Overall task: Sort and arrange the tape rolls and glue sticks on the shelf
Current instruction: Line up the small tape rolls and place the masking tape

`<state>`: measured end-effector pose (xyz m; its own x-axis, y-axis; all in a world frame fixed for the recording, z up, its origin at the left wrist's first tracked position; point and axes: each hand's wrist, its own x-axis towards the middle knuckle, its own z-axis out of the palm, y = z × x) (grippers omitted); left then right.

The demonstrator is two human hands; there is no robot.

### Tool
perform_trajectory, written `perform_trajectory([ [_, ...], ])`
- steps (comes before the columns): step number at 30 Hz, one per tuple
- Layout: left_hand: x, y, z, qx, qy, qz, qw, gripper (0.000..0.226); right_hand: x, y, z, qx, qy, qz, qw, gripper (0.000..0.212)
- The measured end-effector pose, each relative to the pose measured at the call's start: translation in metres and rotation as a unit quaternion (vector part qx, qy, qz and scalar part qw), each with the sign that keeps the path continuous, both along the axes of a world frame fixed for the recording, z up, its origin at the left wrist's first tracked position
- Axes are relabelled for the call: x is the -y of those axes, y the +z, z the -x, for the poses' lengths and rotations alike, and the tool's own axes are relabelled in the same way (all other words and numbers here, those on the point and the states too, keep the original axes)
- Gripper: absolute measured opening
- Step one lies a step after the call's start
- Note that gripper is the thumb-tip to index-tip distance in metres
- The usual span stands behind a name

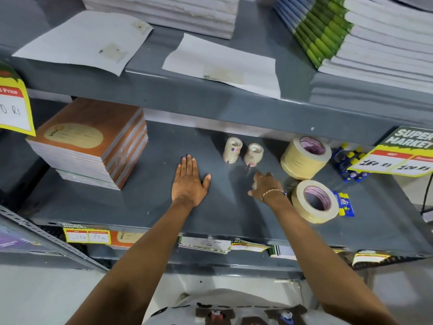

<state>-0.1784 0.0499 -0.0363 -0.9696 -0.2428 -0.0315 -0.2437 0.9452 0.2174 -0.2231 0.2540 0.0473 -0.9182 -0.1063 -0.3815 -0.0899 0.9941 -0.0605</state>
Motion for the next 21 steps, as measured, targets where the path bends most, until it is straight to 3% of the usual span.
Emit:
perform_trajectory([
  [4,-0.001,0.000,-0.001,-0.008,0.002,0.001,1.000,0.077,0.003,0.026,0.018,-0.039,0.030,0.003,0.999,0.032],
  [7,0.000,0.000,-0.002,-0.010,0.002,0.001,1.000,0.078,0.008,0.062,0.045,-0.120,0.043,0.082,0.988,0.028],
  [9,0.000,0.001,-0.002,-0.012,0.000,-0.001,1.000,0.077,0.013,0.078,0.061,-0.115,0.059,0.132,0.983,0.033],
  [15,0.000,0.002,-0.003,-0.021,0.001,-0.008,1.000,0.077,0.030,0.071,0.080,-0.008,0.103,0.054,0.993,0.050],
  [21,0.000,-0.001,-0.001,-0.027,0.005,-0.013,1.000,0.078,0.031,0.065,0.079,-0.030,0.123,0.018,0.992,0.048],
])
